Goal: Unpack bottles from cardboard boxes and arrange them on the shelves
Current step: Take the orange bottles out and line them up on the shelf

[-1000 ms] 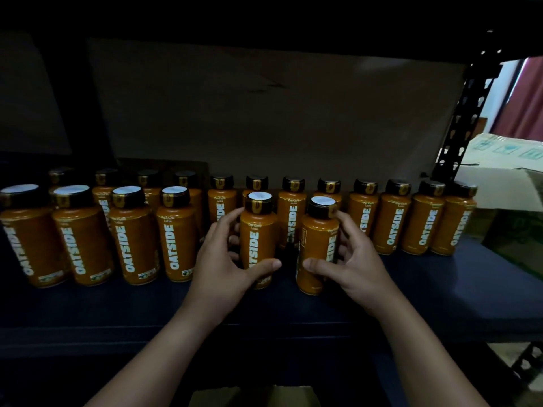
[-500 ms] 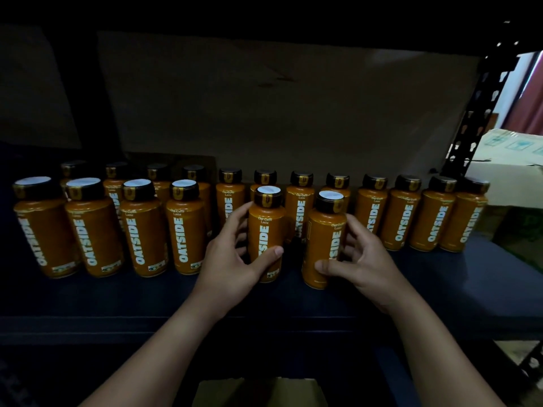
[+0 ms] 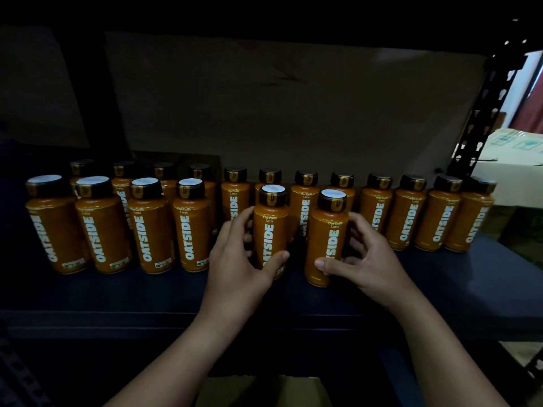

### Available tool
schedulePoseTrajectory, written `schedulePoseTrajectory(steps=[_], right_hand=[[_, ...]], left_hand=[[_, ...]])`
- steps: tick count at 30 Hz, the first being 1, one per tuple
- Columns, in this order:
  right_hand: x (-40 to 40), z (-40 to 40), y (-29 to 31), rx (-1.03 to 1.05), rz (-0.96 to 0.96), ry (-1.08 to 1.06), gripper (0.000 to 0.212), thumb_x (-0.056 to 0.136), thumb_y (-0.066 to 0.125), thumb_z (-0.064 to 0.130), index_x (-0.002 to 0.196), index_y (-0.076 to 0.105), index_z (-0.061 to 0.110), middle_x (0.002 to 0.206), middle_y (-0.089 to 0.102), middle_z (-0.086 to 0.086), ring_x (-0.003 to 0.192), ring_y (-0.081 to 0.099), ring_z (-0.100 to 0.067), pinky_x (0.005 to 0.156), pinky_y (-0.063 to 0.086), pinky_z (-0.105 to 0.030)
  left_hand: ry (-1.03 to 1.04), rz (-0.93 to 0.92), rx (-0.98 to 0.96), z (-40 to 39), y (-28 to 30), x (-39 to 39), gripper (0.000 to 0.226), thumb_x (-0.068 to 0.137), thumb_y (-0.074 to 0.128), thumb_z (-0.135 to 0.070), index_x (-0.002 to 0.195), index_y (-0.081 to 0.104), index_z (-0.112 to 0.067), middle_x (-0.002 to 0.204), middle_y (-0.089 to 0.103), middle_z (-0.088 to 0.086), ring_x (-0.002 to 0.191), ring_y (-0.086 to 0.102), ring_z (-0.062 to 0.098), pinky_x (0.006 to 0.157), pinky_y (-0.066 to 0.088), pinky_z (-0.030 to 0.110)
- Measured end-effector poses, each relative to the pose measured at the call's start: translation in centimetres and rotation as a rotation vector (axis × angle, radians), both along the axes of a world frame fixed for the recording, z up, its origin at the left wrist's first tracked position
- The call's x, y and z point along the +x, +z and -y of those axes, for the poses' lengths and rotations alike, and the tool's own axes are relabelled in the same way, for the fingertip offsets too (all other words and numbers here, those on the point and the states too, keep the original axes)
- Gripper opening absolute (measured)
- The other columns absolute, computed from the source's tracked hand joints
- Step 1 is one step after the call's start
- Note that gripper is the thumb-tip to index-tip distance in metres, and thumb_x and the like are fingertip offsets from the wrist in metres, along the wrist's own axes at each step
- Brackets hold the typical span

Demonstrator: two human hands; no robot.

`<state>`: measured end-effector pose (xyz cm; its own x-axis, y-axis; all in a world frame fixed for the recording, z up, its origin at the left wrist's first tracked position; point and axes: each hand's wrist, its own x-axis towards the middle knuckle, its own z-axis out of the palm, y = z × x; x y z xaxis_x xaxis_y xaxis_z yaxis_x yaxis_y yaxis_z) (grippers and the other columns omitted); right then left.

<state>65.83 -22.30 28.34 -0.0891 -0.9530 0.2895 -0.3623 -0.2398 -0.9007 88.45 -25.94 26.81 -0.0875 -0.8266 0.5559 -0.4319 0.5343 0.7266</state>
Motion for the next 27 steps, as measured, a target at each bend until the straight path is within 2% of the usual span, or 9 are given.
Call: schedulePoseTrajectory(steps=[2, 6, 9, 11, 14, 18, 23, 27], right_hand=[[0.2, 0.1, -0.1, -0.011, -0.008, -0.002, 0.094, 0.063, 0.087, 0.033, 0.144, 0.04, 0.039, 0.135, 0.044, 0.026, 0.135, 0.037, -0.008, 0.085, 0.046, -0.02], [1.4, 0.4, 0.0, -0.014, -0.018, 0.0, 0.098, 0.06, 0.084, 0.04, 0.147, 0.039, 0.038, 0.145, 0.041, 0.017, 0.135, 0.035, -0.009, 0.091, 0.047, -0.025], [2.8, 0.8, -0.1, -0.022, -0.024, -0.006, 0.095, 0.065, 0.086, 0.036, 0.147, 0.038, 0.039, 0.15, 0.04, 0.013, 0.137, 0.034, -0.01, 0.101, 0.05, -0.036], [3.7, 1.2, -0.3, -0.037, -0.03, -0.011, 0.094, 0.073, 0.087, 0.029, 0.151, 0.036, 0.035, 0.153, 0.04, 0.01, 0.134, 0.036, -0.006, 0.099, 0.051, -0.033], [5.2, 1.8, -0.5, -0.053, -0.039, 0.002, 0.092, 0.079, 0.085, 0.026, 0.154, 0.033, 0.035, 0.149, 0.041, 0.013, 0.118, 0.047, 0.006, 0.092, 0.052, -0.023], [6.7, 2.5, -0.9, -0.064, -0.039, 0.013, 0.091, 0.081, 0.083, 0.029, 0.155, 0.031, 0.034, 0.154, 0.043, 0.009, 0.137, 0.044, -0.009, 0.105, 0.052, -0.041], [8.0, 2.8, -0.9, -0.086, -0.05, 0.006, 0.088, 0.083, 0.081, 0.027, 0.154, 0.029, 0.036, 0.153, 0.04, 0.01, 0.13, 0.039, -0.002, 0.099, 0.047, -0.026], [8.3, 3.0, -1.0, -0.083, -0.052, -0.001, 0.089, 0.084, 0.08, 0.028, 0.154, 0.028, 0.037, 0.153, 0.04, 0.011, 0.13, 0.037, -0.002, 0.096, 0.046, -0.023]], left_hand=[[0.029, -0.036, -0.008, -0.3, -0.2, 0.1, 0.088, 0.078, 0.086, -0.034, 0.151, 0.038, -0.034, 0.133, 0.043, -0.022, 0.121, 0.053, 0.002, 0.093, 0.055, 0.024], [0.068, -0.093, 0.009, -0.7, -0.1, 0.7, 0.087, 0.077, 0.087, -0.03, 0.151, 0.042, -0.029, 0.143, 0.051, -0.01, 0.124, 0.056, 0.005, 0.097, 0.056, 0.028], [0.089, -0.069, -0.009, -0.6, 0.2, 1.5, 0.088, 0.075, 0.088, -0.03, 0.151, 0.044, -0.027, 0.145, 0.053, -0.006, 0.127, 0.057, 0.008, 0.097, 0.058, 0.032], [0.103, -0.044, -0.042, -0.4, 0.2, 2.0, 0.087, 0.075, 0.089, -0.029, 0.15, 0.046, -0.025, 0.143, 0.056, -0.005, 0.126, 0.058, 0.008, 0.096, 0.058, 0.031], [0.159, 0.051, -0.089, -0.2, 0.3, 2.9, 0.088, 0.075, 0.088, -0.033, 0.151, 0.045, -0.023, 0.142, 0.056, -0.003, 0.125, 0.058, 0.01, 0.096, 0.059, 0.036], [0.227, 0.269, -0.143, 0.3, 0.8, 4.2, 0.088, 0.079, 0.081, -0.047, 0.152, 0.04, -0.022, 0.142, 0.057, -0.002, 0.128, 0.058, 0.013, 0.099, 0.057, 0.039], [0.234, 0.318, -0.152, 0.6, 1.0, 4.7, 0.089, 0.079, 0.08, -0.05, 0.153, 0.039, -0.021, 0.143, 0.057, -0.001, 0.131, 0.056, 0.015, 0.102, 0.054, 0.041], [0.229, 0.291, -0.154, 0.7, 1.0, 4.8, 0.092, 0.075, 0.084, -0.046, 0.152, 0.04, -0.017, 0.142, 0.056, 0.003, 0.13, 0.057, 0.018, 0.101, 0.056, 0.043]])
